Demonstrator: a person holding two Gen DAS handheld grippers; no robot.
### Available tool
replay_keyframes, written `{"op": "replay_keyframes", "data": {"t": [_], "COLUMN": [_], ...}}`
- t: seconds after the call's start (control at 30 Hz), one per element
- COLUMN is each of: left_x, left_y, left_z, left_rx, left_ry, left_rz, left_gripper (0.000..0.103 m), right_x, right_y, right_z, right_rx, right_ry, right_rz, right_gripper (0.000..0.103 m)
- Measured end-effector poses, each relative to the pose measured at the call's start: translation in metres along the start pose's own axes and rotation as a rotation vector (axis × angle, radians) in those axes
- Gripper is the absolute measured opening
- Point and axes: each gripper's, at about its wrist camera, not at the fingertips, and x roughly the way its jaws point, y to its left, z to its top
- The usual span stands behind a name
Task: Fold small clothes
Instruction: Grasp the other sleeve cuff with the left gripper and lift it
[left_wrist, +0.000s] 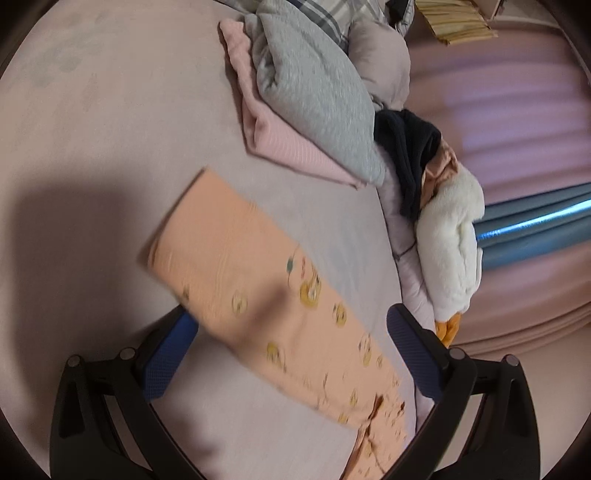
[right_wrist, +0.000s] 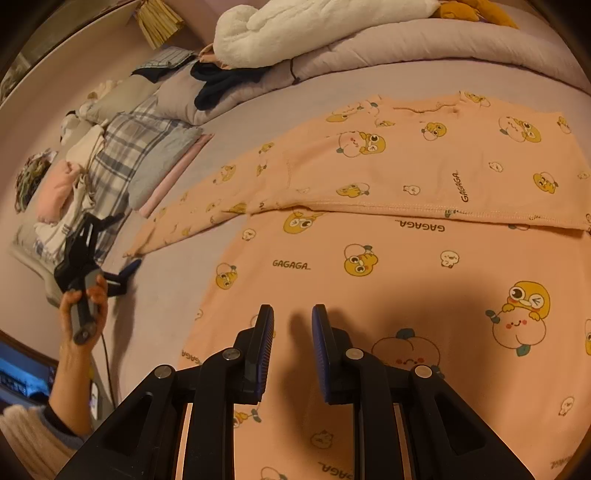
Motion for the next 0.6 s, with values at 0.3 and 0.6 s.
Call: {"op": "replay_keyframes", "data": {"t": [0.3,0.6], "left_x": [0.011,0.013], "left_y": [-0.001,0.003], "left_z": [0.015,0.017], "left_rx": [-0.007,0.028], "left_ry": [-0.051,-0.037], "left_rz": [0.118,0.240], "left_gripper": [0.064,0.008], "right_x": [0.002,0.000], "right_y": [-0.006,-0.006], "right_z": [-0.002,-0.003], "right_rx": [-0.002,-0.001], "right_ry": [0.011,0.014], "right_rz": [-0.027,-0.029], "right_gripper": [0.020,0.021]}}
